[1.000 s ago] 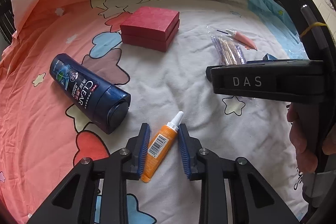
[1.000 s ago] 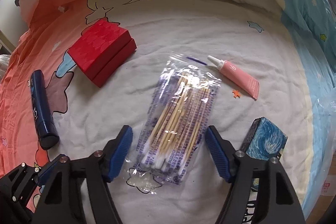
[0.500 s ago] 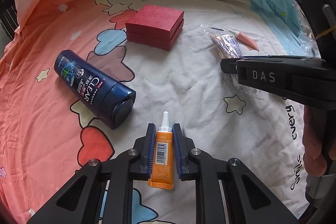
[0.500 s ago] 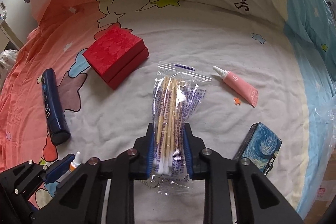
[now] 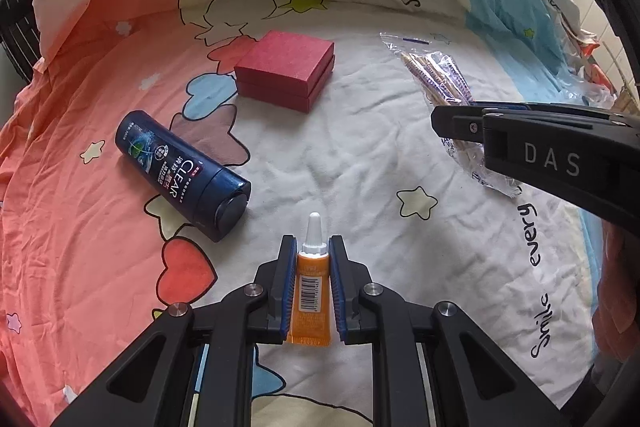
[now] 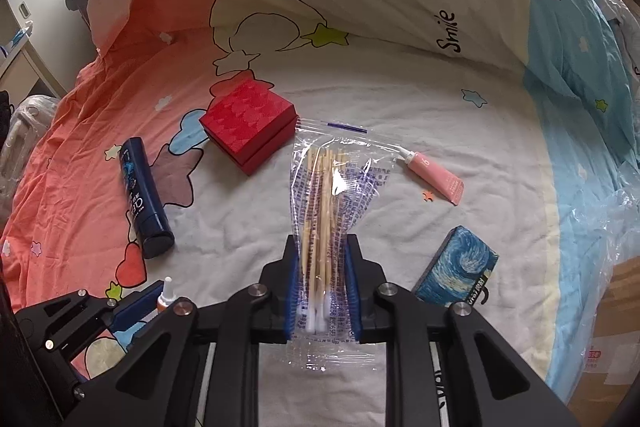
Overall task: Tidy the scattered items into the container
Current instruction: 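Carry the orange tube and cotton swab bag with both grippers to the cardboard box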
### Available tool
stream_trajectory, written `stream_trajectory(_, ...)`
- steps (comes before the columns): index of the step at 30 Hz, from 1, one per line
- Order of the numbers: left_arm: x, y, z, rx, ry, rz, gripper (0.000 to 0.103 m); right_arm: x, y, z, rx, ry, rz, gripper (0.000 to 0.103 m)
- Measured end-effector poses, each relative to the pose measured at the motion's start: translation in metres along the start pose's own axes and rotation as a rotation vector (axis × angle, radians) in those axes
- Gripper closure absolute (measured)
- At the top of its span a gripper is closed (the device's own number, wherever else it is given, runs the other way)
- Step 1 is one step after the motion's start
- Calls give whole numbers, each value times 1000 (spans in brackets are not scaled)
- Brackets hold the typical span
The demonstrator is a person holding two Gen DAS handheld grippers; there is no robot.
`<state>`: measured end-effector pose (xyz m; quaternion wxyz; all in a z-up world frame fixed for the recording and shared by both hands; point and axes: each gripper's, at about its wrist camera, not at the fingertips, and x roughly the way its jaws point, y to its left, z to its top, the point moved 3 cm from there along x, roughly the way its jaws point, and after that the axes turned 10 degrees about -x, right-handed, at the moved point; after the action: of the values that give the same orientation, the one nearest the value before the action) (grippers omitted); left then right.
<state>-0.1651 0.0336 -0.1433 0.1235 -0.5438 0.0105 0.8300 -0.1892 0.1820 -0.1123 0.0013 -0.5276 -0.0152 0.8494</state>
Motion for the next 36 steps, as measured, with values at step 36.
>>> stream_trajectory(36, -80, -79, -16, 154, -47, -46, 87, -113, -43, -70, 25, -66, -129, 84)
